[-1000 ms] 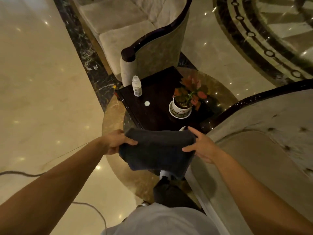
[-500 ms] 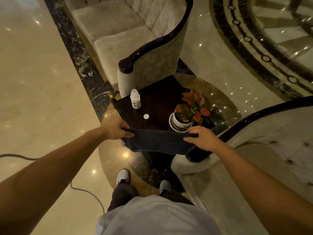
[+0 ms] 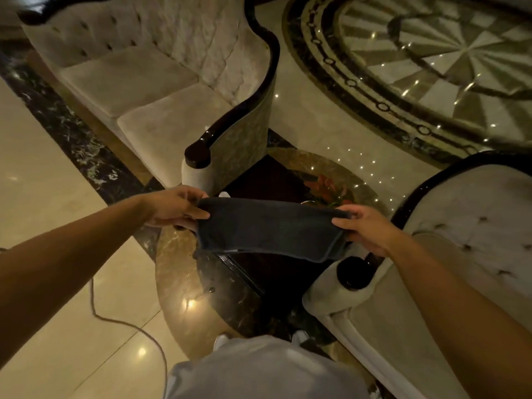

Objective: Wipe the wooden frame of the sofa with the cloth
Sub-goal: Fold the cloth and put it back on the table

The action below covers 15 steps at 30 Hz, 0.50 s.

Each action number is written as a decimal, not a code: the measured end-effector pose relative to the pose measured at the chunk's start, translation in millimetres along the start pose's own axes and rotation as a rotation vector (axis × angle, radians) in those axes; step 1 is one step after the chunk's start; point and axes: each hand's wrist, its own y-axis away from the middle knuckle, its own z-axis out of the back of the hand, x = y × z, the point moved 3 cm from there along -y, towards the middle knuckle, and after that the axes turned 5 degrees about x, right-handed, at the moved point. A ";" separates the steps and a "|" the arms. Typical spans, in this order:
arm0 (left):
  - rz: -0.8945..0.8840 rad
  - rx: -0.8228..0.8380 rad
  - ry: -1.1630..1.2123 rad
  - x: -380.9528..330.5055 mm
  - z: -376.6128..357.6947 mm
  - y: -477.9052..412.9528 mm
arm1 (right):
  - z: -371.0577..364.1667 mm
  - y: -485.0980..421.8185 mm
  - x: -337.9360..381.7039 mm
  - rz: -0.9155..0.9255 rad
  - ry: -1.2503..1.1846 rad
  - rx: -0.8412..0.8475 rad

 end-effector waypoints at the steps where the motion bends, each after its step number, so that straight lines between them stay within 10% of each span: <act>1: 0.012 -0.003 0.019 1.0 4.3 -0.2 | -4.9 2.6 -0.4 -0.003 -0.028 -0.031; 15: -0.178 -0.214 -0.414 -71.4 -98.3 -62.2 | -106.0 10.0 14.2 -0.068 -0.240 -0.402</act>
